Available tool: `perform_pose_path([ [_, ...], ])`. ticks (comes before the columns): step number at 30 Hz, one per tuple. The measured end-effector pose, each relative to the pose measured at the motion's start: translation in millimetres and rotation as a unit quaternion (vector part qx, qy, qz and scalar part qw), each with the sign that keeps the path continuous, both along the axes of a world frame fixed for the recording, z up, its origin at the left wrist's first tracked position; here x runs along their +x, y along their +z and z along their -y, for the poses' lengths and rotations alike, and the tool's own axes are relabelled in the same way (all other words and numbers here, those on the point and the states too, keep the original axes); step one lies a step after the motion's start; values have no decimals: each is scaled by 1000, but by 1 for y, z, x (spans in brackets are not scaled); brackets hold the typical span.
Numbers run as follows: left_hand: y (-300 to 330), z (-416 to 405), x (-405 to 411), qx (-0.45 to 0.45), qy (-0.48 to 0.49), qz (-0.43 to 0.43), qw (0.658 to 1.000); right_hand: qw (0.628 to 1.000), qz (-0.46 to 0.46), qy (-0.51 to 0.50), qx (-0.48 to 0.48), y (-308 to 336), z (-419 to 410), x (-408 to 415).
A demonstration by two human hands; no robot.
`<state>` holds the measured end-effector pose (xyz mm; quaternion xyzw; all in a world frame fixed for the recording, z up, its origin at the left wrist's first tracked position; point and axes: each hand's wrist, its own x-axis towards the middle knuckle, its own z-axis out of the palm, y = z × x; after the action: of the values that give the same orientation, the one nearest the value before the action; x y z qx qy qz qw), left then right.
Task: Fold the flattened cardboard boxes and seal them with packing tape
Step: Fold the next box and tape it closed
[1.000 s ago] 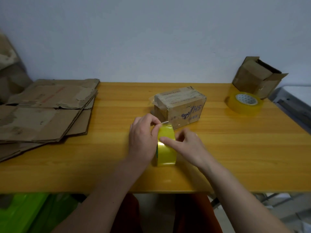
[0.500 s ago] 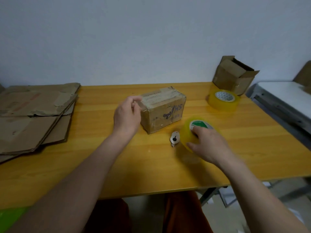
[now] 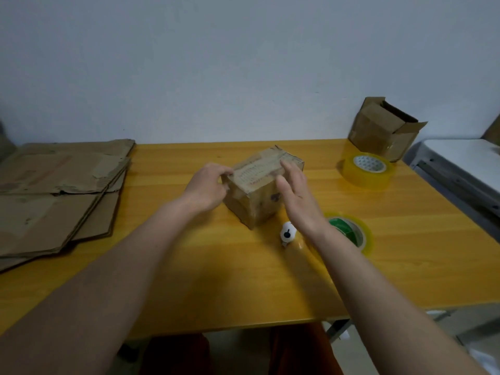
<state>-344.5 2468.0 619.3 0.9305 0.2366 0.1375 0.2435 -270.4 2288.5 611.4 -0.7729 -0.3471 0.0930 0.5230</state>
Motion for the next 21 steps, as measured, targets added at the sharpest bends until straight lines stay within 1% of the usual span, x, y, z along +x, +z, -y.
perform_pose_path([
  [2,-3,3,-11,-26,1,11,1000,999,-37,0,5,-3,-24,7],
  [4,-4,6,-23,-77,-11,30,996,994,-104,6,14,-10,-41,11],
  [6,-3,8,-37,-116,-8,59,991,981,-183,5,58,-22,-52,15],
  [7,-3,8,-45,-114,5,68,991,972,-214,8,95,-19,-52,8],
  [9,-9,9,-64,-113,37,97,988,949,-274,53,147,-15,-52,-7],
  [10,-13,8,-73,-131,47,116,983,945,-283,76,145,-18,-51,-10],
  [13,-30,11,-86,-190,61,179,963,953,-249,89,147,-28,-49,-19],
  [14,-35,12,-86,-201,66,196,958,958,-239,83,131,-26,-49,-25],
  [16,-39,17,-86,-198,63,217,954,973,-188,84,104,-27,-48,-27],
  [18,-40,19,-88,-196,44,239,950,984,-123,110,65,-25,-45,-26],
  [21,-43,16,-93,-192,13,256,947,985,-74,157,20,-28,-40,-20],
])
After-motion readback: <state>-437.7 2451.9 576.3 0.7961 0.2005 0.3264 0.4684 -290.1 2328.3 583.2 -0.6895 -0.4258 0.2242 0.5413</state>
